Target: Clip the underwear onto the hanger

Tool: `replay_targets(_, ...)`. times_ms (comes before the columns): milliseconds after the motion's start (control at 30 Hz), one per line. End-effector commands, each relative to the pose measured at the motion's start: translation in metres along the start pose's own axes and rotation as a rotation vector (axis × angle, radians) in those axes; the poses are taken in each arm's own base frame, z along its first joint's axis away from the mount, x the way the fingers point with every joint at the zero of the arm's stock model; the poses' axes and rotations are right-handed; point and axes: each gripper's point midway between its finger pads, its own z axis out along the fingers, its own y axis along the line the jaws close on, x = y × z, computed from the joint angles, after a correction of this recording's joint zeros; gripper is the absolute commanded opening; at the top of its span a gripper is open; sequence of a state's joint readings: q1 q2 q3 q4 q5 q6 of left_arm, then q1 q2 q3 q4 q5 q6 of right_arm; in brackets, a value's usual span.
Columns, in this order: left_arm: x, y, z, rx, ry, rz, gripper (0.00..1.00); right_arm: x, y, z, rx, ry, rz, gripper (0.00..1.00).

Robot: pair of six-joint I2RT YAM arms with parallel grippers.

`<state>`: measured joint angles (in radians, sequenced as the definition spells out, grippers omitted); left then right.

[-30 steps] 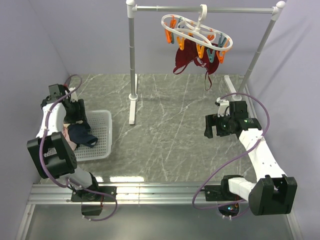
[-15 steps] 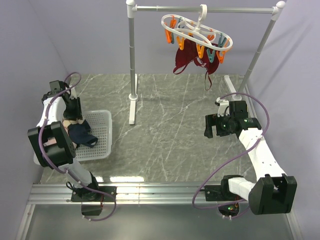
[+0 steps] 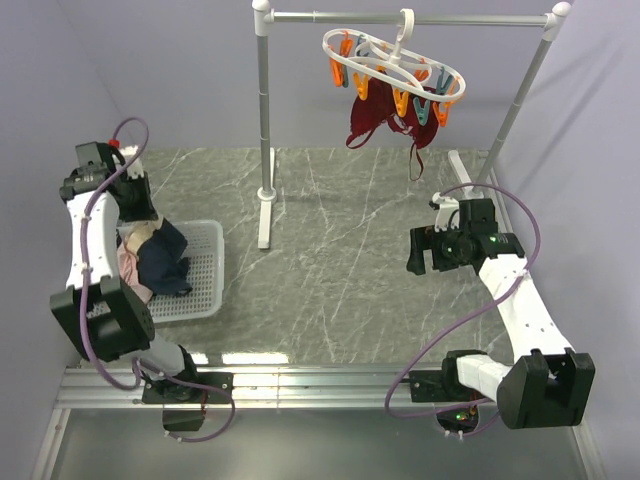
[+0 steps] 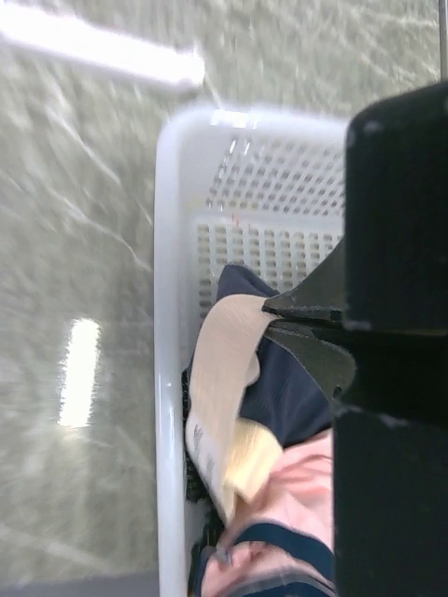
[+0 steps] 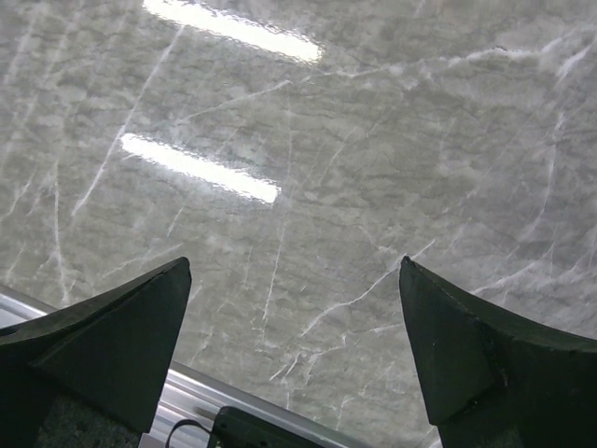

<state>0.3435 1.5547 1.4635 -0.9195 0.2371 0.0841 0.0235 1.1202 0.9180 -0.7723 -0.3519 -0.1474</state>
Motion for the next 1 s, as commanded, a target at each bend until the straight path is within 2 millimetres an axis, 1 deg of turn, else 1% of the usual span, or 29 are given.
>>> replay_targets(0,-0.026,-0.027,-0.061,0.069,-0.149,0.023,0.0,-0.021,0.009,-0.015,-0.036,-0.058,-0.032,0.99)
replay_targets(33,-0.025,-0.031,-0.068,0.083,-0.153,0.026,0.0,-0.021,0.01,-0.016,-0.041,-0.055,-0.034,0.99)
replay_targets(67,-0.031,-0.04,-0.078,0.118,-0.18,0.036,0.0,-0.022,0.011,-0.017,-0.048,-0.057,-0.045,0.99)
replay_targets(133,-0.034,-0.05,-0.095,0.151,-0.21,0.045,0.0,-0.028,0.014,-0.022,-0.06,-0.072,-0.058,0.99)
replay_targets(167,-0.041,-0.059,-0.106,0.187,-0.244,0.058,0.0,-0.03,0.015,-0.024,-0.065,-0.078,-0.063,0.99)
replay_targets(200,-0.044,-0.066,-0.115,0.206,-0.266,0.069,0.0,-0.035,0.017,-0.028,-0.071,-0.093,-0.069,0.99)
replay_targets(233,-0.045,-0.073,-0.122,0.232,-0.278,0.078,0.0,-0.037,0.019,-0.03,-0.075,-0.097,-0.072,0.99)
replay_targets(267,-0.05,-0.08,-0.132,0.254,-0.305,0.097,0.0,-0.039,0.019,-0.031,-0.079,-0.1,-0.075,0.99)
replay_targets(300,-0.051,-0.095,-0.143,0.309,-0.332,0.137,0.0,-0.044,0.021,-0.034,-0.08,-0.112,-0.081,0.99)
replay_targets(367,-0.055,-0.11,-0.157,0.339,-0.389,0.193,0.0,-0.046,0.023,-0.037,-0.089,-0.115,-0.083,0.99)
replay_targets(400,-0.052,-0.127,-0.168,0.368,-0.418,0.249,0.0,-0.051,0.024,-0.04,-0.092,-0.125,-0.089,0.99)
replay_targets(467,-0.052,-0.144,-0.179,0.403,-0.461,0.305,0.0,-0.052,0.028,-0.043,-0.108,-0.129,-0.098,0.99)
replay_targets(500,-0.048,-0.16,-0.189,0.439,-0.479,0.341,0.0,-0.055,0.029,-0.046,-0.114,-0.133,-0.104,0.98)
replay_targets(567,-0.046,-0.175,-0.199,0.483,-0.503,0.378,0.0,-0.057,0.031,-0.05,-0.12,-0.146,-0.117,0.98)
replay_targets(600,-0.047,-0.187,-0.207,0.515,-0.531,0.408,0.0,-0.06,0.032,-0.053,-0.121,-0.153,-0.122,0.98)
replay_targets(633,-0.047,-0.194,-0.212,0.537,-0.546,0.426,0.0,-0.061,0.032,-0.054,-0.119,-0.156,-0.126,0.98)
replay_targets(667,-0.045,-0.201,-0.216,0.56,-0.555,0.444,0.0,-0.062,0.032,-0.055,-0.113,-0.159,-0.129,0.98)
replay_targets(700,-0.041,-0.214,-0.221,0.603,-0.562,0.494,0.0,-0.065,0.032,-0.057,-0.112,-0.165,-0.133,0.98)
replay_targets(733,-0.039,-0.221,-0.223,0.629,-0.569,0.526,0.0,-0.065,0.032,-0.058,-0.111,-0.162,-0.132,0.97)
replay_targets(767,-0.031,-0.233,-0.227,0.694,-0.559,0.574,0.0,-0.065,0.032,-0.059,-0.111,-0.161,-0.133,0.97)
replay_targets(833,-0.018,-0.254,-0.226,0.774,-0.53,0.66,0.0,-0.068,0.031,-0.061,-0.109,-0.161,-0.125,0.96)
replay_targets(867,-0.013,-0.263,-0.224,0.807,-0.509,0.682,0.0,-0.069,0.031,-0.061,-0.112,-0.163,-0.122,0.96)
replay_targets(900,0.0,-0.284,-0.217,0.862,-0.459,0.736,0.0,-0.069,0.032,-0.061,-0.122,-0.162,-0.117,0.96)
replay_targets(933,0.01,-0.294,-0.214,0.88,-0.418,0.762,0.0,-0.069,0.026,-0.061,-0.115,-0.156,-0.091,0.96)
replay_targets(967,0.016,-0.305,-0.199,0.875,-0.373,0.796,0.0,-0.07,0.024,-0.062,-0.119,-0.157,-0.082,0.96)
